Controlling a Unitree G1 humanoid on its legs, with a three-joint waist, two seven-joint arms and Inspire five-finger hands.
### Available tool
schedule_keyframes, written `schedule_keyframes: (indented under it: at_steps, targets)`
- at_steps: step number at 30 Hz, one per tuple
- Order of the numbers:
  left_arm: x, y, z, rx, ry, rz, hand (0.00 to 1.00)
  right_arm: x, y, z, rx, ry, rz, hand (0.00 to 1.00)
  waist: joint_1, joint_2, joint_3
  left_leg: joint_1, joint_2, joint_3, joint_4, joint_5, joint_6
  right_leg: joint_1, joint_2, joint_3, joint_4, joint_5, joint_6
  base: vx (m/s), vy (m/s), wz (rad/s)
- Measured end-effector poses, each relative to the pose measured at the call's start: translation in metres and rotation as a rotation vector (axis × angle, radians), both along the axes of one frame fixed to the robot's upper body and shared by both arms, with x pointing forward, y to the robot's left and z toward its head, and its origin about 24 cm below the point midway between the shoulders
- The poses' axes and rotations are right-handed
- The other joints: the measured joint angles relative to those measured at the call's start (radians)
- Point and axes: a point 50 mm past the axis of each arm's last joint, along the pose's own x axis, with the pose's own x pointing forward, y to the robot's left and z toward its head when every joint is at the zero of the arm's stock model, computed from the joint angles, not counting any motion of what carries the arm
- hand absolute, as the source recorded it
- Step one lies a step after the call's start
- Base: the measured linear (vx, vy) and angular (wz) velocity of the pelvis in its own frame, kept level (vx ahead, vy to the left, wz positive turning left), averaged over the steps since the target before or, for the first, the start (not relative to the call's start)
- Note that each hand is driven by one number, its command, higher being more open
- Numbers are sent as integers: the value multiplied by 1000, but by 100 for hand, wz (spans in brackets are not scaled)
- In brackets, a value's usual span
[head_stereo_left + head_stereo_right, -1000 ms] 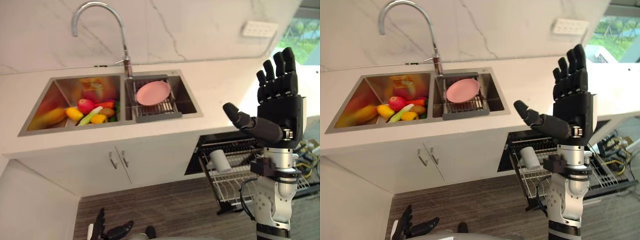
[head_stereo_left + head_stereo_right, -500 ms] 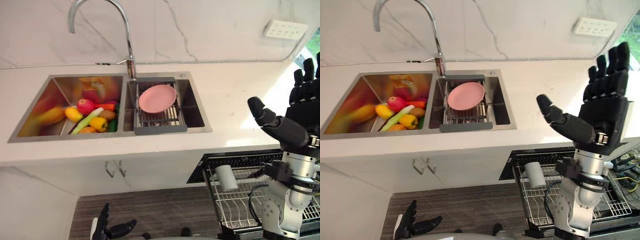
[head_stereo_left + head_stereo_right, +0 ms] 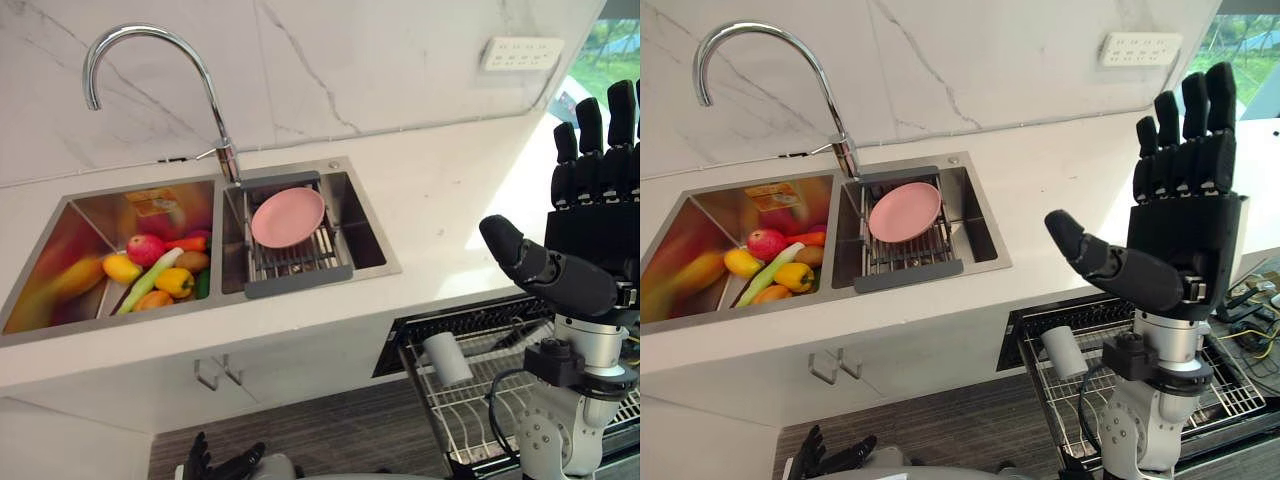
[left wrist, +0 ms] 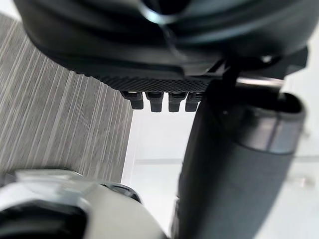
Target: Walk over to the sink, pick up the cup, carry it to the dishwasher, place the cup inside the dishwasher, then close the dishwasher door
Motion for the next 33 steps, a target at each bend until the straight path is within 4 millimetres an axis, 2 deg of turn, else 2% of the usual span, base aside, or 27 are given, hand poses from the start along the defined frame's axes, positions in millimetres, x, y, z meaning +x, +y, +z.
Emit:
schedule_keyframes:
  at_steps: [2,3,4,6,8,10,12,13,14,15,16,17,19,20,21,22,23,24,29,33]
  targets:
    - [-3,-3,1,-1,-4,11,100,-1,5,-1,-2,8,23,100,12,6,-4,1,10,9,6,57,10,16,-9,9,0,-12,18,169,264,-25]
    - [-2,-4,1,-1,-8,21,100,-1,15,0,-1,1,76,100,31,9,-8,8,-4,16,28,79,47,26,-25,37,3,-21,32,227,320,-45]
    - [-2,-5,1,-1,-7,25,100,-1,21,1,-4,-7,110,100,38,6,-9,10,-9,30,37,75,55,26,-36,49,9,-24,38,240,320,-53]
    - [5,2,4,25,-25,16,100,-2,39,5,-45,-46,221,100,41,-22,-16,18,-46,61,48,45,87,21,-83,71,14,-28,49,257,261,-18]
    - [12,5,6,36,-49,21,100,-1,42,7,-69,-60,247,100,46,-38,-26,31,-67,73,50,21,98,28,-103,82,15,-21,59,258,217,-2]
    - [16,7,7,40,-56,19,100,1,42,10,-77,-75,254,100,47,-47,-34,52,-88,72,39,4,102,40,-118,80,20,-4,84,197,130,1]
    - [7,9,4,33,-19,61,100,4,38,11,-81,-78,232,100,47,-48,-39,82,-109,60,5,2,102,36,-124,66,70,3,97,166,100,16]
    - [5,8,1,27,4,57,100,8,32,7,-79,-56,202,100,46,-46,-42,111,-114,48,-26,3,104,5,-121,51,162,-2,104,139,64,18]
    - [1,7,-2,22,27,52,100,17,29,3,-65,-27,190,100,44,-42,-44,152,-112,44,-71,1,99,-72,-124,50,350,-16,134,93,40,7]
    - [-1,8,-2,27,38,44,100,22,30,1,-55,-16,190,100,44,-45,-42,173,-116,43,-92,-1,105,-124,-129,59,461,-16,144,92,45,-15]
    - [-8,12,-2,45,71,36,100,30,33,-4,-37,7,208,100,37,-50,-35,217,-129,41,-131,6,94,-224,-140,76,654,-33,151,113,58,-9]
    - [-18,15,-4,52,118,36,100,34,36,-9,-29,31,223,100,30,-58,-40,252,-139,41,-166,16,90,-277,-145,51,714,-59,131,137,54,1]
    - [-23,19,-6,50,160,36,100,35,43,-13,-35,39,267,100,14,-68,-47,276,-150,28,-191,25,95,-329,-138,-6,644,-83,97,228,-10,28]
    - [-24,18,-6,49,167,39,100,35,45,-14,-50,40,286,100,9,-68,-47,280,-150,17,-186,24,88,-346,-123,-37,564,-77,85,294,-63,41]
    - [-24,19,-6,52,166,37,100,35,46,-16,-66,43,298,100,7,-71,-47,278,-147,-1,-180,18,79,-355,-102,-59,461,-51,58,312,-110,50]
    - [-24,24,-5,65,171,34,100,36,47,-18,-69,52,309,100,6,-83,-50,278,-153,-28,-161,4,55,-347,-68,-73,326,62,20,310,-131,54]
    - [-25,21,-8,50,185,37,100,37,45,-23,-77,75,309,100,7,-59,-52,284,-133,-51,-147,-6,43,-313,-51,-85,314,65,14,243,-110,38]
    - [-10,21,-4,94,147,-32,100,42,37,-15,-62,33,256,100,18,-79,30,301,-115,-74,-191,10,47,-144,24,-83,-70,265,9,126,-52,16]
    - [-8,22,-4,94,144,-36,100,42,37,-15,-62,32,255,100,18,-78,30,289,-110,-72,-189,10,47,-153,22,-83,-70,265,9,0,0,0]
    - [1,24,-5,72,134,-55,100,41,36,-14,-38,46,234,100,16,-69,35,249,-99,-70,-173,11,45,-186,17,-102,-69,255,-6,0,-17,5]
